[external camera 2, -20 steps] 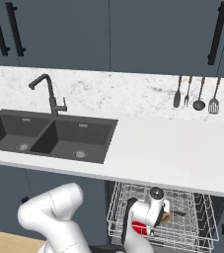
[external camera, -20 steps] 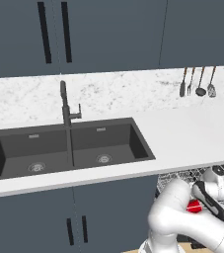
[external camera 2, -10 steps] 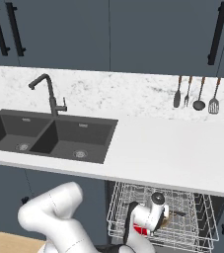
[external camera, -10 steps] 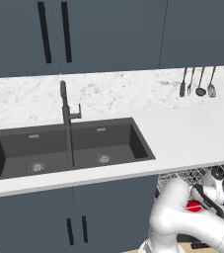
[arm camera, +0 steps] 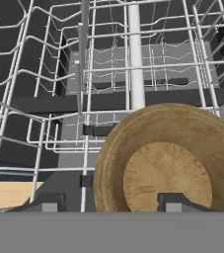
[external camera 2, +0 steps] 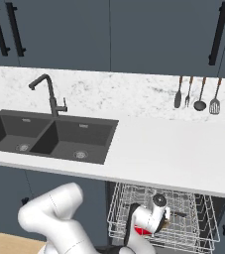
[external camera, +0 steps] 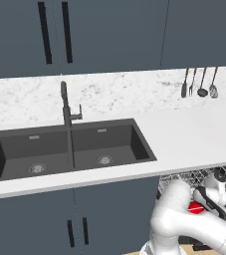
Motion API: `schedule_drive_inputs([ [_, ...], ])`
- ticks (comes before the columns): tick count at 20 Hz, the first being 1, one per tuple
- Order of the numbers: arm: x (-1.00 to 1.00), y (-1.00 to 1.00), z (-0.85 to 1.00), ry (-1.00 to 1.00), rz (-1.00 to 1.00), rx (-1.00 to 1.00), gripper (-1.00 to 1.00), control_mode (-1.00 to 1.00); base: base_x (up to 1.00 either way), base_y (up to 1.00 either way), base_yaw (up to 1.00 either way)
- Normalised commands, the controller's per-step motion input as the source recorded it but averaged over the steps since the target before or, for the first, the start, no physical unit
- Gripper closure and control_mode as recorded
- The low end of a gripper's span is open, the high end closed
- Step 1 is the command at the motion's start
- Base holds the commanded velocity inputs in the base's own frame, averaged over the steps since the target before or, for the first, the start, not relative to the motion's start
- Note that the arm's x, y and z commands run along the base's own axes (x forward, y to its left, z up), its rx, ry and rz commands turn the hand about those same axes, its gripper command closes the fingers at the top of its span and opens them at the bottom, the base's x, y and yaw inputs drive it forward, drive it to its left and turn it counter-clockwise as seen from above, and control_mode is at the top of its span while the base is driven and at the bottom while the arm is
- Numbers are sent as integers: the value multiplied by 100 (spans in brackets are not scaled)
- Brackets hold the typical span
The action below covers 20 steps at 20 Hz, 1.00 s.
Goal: Pick up the cup and bowl from the counter, place them in the dishwasher, and close the dishwasher door.
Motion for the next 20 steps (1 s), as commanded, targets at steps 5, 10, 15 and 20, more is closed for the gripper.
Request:
schedule_drive_inputs([
  [5, 0, 0, 1, 1, 0, 0, -100, -100, 0, 0, 0],
  [10, -6, 0, 15, -1, -8, -1, -100, -100, 0, 0, 0],
  [15, -15, -3, 68, 0, -7, -1, -100, -100, 0, 0, 0],
  [20, -73, -9, 92, 0, -4, 3, -100, -100, 0, 0, 0],
])
